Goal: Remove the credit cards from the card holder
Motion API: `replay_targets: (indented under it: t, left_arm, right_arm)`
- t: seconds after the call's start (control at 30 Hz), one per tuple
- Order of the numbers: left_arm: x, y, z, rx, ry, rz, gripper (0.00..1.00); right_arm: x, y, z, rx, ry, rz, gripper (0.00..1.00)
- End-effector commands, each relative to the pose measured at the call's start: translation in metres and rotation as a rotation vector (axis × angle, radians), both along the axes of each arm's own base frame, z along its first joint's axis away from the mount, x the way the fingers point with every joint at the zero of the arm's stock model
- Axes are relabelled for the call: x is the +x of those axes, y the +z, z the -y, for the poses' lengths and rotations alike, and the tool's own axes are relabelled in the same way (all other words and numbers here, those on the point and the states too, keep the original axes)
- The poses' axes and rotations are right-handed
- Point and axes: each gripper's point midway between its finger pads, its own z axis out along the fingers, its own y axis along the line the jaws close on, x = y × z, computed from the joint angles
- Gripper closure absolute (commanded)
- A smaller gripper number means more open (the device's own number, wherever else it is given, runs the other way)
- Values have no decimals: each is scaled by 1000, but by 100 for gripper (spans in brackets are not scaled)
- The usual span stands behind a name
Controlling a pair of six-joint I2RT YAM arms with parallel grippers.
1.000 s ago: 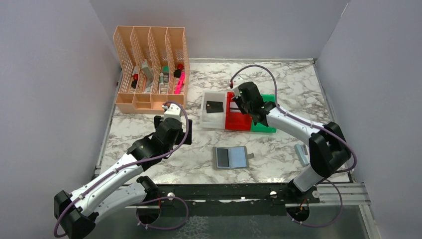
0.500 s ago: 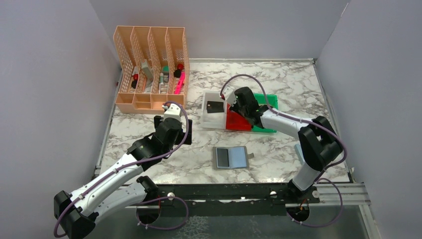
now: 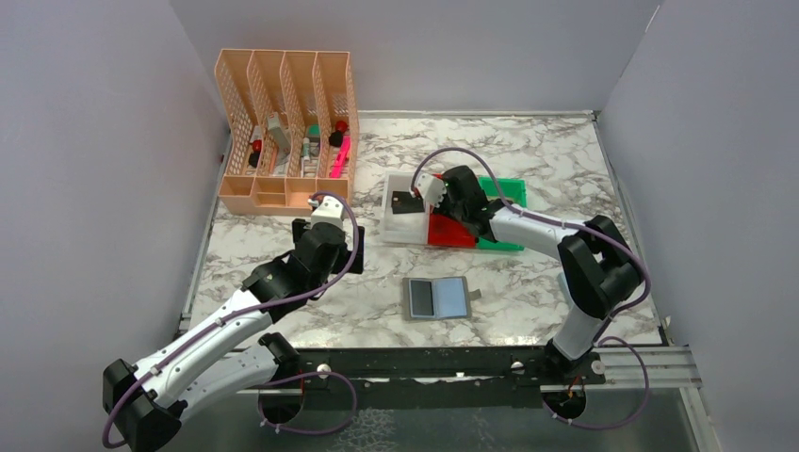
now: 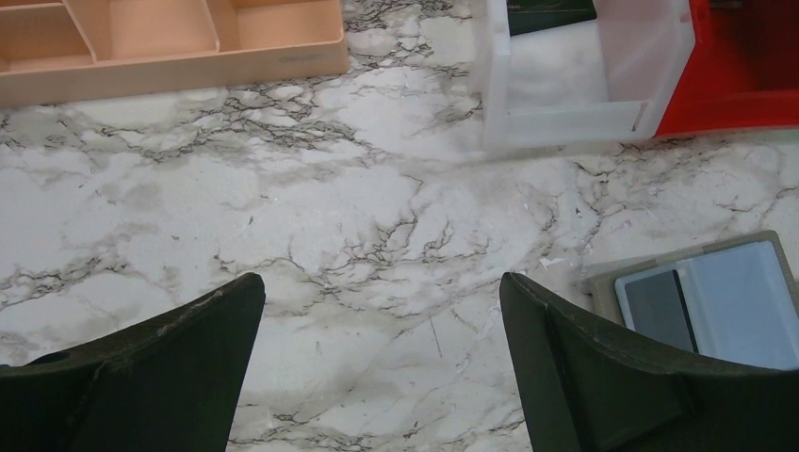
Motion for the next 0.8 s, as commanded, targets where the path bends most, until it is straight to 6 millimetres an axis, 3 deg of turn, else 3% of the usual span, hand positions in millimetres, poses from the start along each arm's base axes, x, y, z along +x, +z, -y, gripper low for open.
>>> replay_targets:
  t: [0.0,0.23,0.53,0.77]
  left_arm:
    - [4,15,2,-9,-1,30,1]
    - [5,17,-2,-8,20,38,1]
    - [4,18,-3,-10,22,41,1]
    - [4,18,-3,-7,21,41,1]
  right_arm:
    - [7,16,-19,55,65,15,94]
    - [17,18,-22,10,101,51,94]
    - [23,2,-26,-55,170,63,94]
    - [28,2,-26,-74,182,93,93]
